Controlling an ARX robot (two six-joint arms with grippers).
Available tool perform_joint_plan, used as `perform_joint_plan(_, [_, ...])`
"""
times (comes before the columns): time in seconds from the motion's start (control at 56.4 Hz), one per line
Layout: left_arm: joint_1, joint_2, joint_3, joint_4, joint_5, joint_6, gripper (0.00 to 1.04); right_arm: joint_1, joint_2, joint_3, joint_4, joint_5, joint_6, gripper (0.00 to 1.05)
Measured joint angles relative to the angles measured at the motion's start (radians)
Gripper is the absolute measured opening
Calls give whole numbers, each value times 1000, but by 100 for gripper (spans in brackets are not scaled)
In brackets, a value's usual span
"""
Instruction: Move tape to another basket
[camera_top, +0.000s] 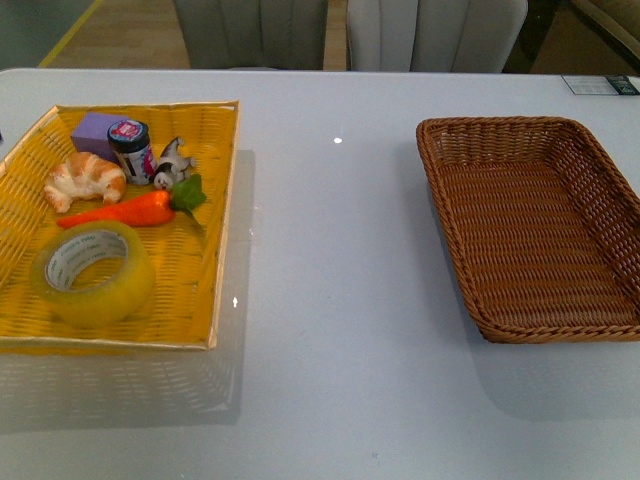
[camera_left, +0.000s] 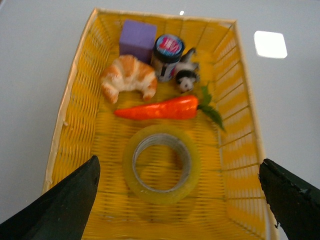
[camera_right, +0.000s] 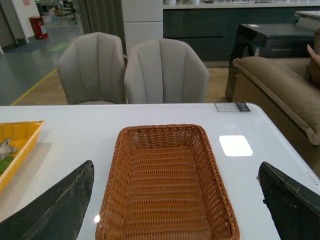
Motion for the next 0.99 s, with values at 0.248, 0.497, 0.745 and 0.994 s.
perform_joint_plan(0.248, [57,359,118,65,0,68,96,0,0,0,0,0,0,96])
perform_joint_plan(0.497, [82,518,208,72,13,129,96,0,0,0,0,0,0,96])
perform_joint_plan(0.745, [88,628,278,69,35,150,96,0,0,0,0,0,0,96])
perform_joint_plan(0.994, [88,708,343,50,42,154,96,0,0,0,0,0,0,96])
